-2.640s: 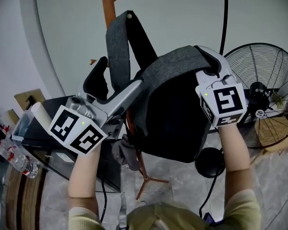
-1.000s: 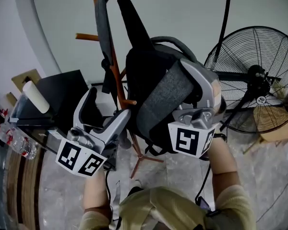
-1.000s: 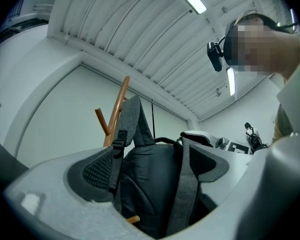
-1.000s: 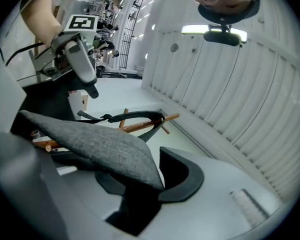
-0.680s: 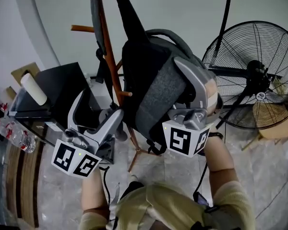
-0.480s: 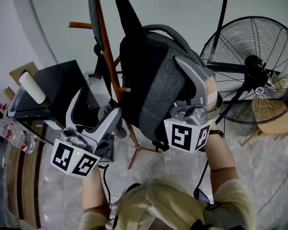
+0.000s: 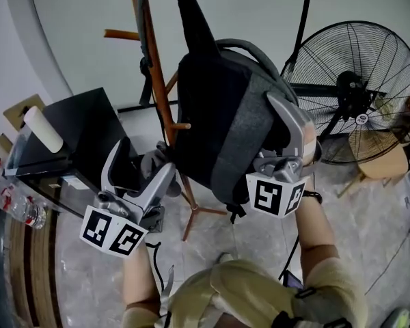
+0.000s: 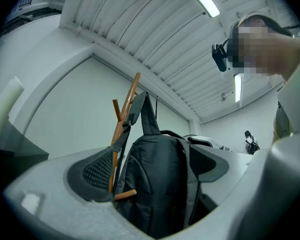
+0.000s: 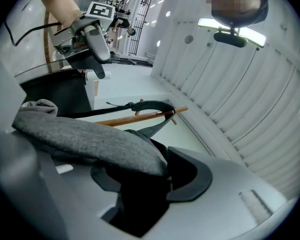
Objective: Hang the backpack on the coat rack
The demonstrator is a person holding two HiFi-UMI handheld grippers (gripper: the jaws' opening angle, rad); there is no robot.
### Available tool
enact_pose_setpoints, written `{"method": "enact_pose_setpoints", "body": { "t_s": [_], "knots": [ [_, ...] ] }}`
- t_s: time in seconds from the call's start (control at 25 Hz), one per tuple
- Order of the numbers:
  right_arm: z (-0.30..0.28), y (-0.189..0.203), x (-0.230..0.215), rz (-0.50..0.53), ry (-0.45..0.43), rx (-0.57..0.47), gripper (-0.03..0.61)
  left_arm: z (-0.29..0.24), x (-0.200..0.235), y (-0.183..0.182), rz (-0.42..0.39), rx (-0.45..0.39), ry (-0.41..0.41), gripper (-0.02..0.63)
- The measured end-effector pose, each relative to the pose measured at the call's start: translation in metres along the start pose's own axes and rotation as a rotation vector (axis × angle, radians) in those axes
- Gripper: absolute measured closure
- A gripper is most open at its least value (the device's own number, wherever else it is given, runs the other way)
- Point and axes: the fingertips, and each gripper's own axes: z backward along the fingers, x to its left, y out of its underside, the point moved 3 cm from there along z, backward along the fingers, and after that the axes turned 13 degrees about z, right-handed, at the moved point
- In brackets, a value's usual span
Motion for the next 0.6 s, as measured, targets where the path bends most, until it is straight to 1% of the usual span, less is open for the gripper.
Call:
{"method": "enact_pose_setpoints", "body": {
  "t_s": [0.12,0.28,0.6],
  "knots": [
    [0.009,-0.003,0.002,-0.001,0.001,0.020,0.372,0.009,0.003,0.005,0.017,0.022,0.001,0.135],
    [0.022,-0.009,-0.002,-0.013,-0.013,0.035,0.359,0.016,-0.006,0.002,0.027,0.026,0.018,0.135],
    [0.060,-0.006,0.000,-0.139,-0.049,0.112,0.357,0.033,-0.024,0.008,0.049,0.033,0.050,0.135]
  ]
}}
